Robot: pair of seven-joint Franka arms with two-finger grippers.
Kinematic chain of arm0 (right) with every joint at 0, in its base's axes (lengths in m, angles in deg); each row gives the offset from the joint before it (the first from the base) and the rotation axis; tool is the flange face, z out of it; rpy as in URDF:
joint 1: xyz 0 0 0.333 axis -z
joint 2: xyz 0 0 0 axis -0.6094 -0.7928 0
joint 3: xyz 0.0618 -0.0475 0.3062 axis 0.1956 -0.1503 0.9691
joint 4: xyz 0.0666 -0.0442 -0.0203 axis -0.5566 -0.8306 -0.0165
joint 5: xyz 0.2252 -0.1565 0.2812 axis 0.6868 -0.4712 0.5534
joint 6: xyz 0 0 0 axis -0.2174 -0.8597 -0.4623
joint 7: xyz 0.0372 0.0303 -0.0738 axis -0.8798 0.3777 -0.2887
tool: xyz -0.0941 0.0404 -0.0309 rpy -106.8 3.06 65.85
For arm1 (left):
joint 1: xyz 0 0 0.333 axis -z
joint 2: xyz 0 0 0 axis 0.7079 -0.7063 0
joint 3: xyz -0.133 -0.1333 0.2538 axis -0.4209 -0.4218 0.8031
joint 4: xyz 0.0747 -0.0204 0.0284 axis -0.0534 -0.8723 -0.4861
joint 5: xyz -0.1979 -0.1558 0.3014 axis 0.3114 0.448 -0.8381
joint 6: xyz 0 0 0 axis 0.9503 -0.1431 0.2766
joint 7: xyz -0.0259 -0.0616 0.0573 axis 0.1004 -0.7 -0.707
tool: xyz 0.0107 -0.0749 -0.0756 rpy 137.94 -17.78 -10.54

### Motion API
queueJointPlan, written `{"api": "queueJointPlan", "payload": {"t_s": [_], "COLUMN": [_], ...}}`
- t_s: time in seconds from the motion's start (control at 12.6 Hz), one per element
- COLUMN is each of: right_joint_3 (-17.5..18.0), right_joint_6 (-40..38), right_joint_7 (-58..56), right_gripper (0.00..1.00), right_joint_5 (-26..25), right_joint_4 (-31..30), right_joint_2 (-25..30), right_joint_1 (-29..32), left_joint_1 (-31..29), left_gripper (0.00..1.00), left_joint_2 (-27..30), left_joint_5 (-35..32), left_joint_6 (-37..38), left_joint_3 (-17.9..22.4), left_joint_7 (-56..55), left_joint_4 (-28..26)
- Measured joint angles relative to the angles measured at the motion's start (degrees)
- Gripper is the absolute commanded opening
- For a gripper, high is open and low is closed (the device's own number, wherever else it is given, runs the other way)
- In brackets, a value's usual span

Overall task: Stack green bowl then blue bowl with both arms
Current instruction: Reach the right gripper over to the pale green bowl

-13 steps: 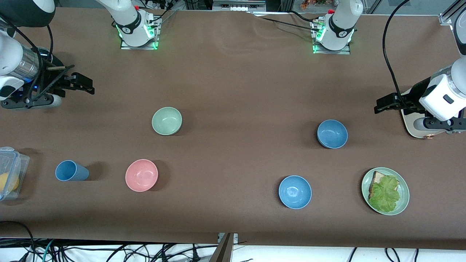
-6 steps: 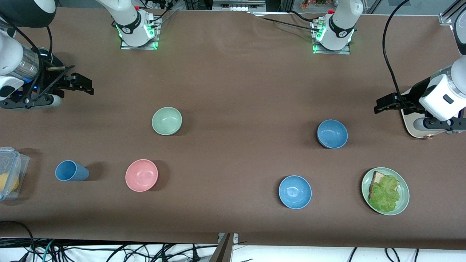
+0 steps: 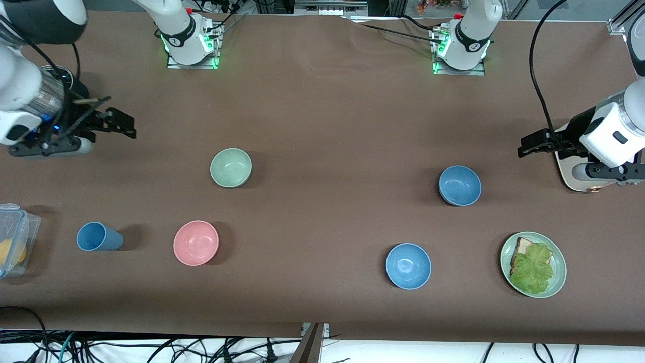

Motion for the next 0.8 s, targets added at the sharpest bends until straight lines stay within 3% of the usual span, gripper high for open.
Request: {"api": "queueJointPlan", "payload": {"t_s": [0.32, 0.64, 0.8], "right_joint_3": [0.25, 1.49, 2.29], "right_joint_6": [20.34, 39.76, 45.56], "right_joint_7": [4.26, 4.41, 5.47], "right_gripper": [1.0, 0.99, 0.98], "right_joint_5": [0.56, 0.6, 0.63], "right_joint_4": [-11.4, -26.65, -32.16], "right_joint_2": [-5.82, -8.16, -8.88], "right_joint_1": [-5.34, -6.09, -6.1], "left_joint_1": [0.01, 0.0, 0.01], "left_gripper": [1.0, 1.0, 1.0], "left_joint_2": [-0.01, -0.01, -0.01], "left_joint_5": [0.0, 0.0, 0.0], "left_joint_6": [0.0, 0.0, 0.0], "left_joint_3": [-0.01, -0.01, -0.01], "left_joint_7": [0.0, 0.0, 0.0], "left_joint_4": [0.03, 0.04, 0.05]}}
